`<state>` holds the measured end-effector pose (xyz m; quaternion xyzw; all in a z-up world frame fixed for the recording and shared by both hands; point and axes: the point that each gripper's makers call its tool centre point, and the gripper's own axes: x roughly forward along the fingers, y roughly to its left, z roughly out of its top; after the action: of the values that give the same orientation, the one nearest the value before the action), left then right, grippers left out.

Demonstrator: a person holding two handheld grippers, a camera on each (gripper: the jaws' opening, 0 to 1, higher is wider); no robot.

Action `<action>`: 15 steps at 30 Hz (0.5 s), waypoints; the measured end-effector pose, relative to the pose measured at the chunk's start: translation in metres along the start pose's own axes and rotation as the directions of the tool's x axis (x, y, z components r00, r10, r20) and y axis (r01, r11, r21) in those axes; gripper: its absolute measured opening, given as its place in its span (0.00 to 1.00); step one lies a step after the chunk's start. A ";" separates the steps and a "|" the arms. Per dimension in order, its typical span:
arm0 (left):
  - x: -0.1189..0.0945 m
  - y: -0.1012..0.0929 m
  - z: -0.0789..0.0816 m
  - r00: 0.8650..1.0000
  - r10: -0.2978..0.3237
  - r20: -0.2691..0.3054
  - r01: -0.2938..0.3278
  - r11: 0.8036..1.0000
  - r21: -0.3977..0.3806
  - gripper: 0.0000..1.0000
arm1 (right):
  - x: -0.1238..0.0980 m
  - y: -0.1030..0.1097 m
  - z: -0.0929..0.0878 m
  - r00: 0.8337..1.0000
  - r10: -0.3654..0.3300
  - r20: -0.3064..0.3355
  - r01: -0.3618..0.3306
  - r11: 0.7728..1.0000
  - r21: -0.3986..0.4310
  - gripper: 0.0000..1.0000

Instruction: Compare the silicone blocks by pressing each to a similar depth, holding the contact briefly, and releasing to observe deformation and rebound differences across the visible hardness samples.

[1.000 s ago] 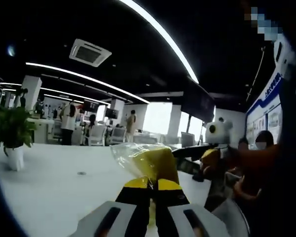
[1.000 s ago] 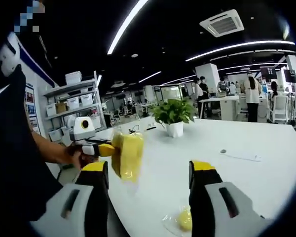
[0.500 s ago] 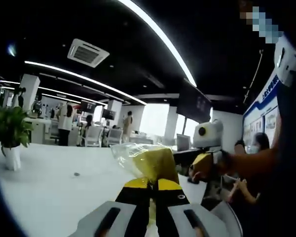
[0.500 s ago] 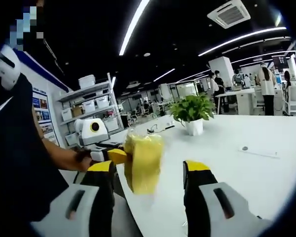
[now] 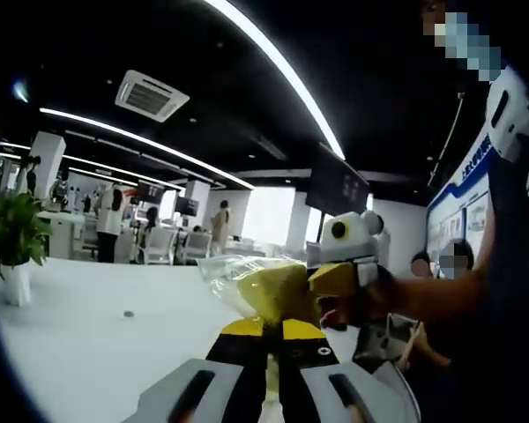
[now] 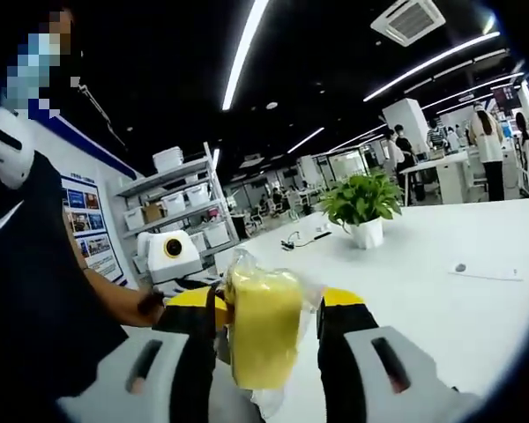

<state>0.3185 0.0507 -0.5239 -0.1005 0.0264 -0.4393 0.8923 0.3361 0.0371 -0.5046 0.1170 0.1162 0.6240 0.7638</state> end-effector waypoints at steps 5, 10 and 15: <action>0.000 -0.004 0.002 1.000 -0.009 0.001 0.009 1.000 -0.001 0.01 | 0.000 0.000 -0.003 1.000 0.021 -0.014 -0.020 0.999 0.030 0.30; -0.001 -0.008 0.003 1.000 -0.020 -0.003 0.019 1.000 -0.006 0.01 | 0.001 0.005 -0.004 0.998 0.057 -0.026 -0.056 0.997 0.047 0.30; 0.001 -0.016 0.003 0.999 -0.048 -0.016 0.048 0.999 0.006 0.01 | 0.003 0.013 -0.009 0.993 0.103 -0.054 -0.100 0.994 0.054 0.30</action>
<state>0.3074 0.0406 -0.5177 -0.0950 0.0295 -0.4617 0.8815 0.3221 0.0423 -0.5090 0.1245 0.1476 0.6618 0.7244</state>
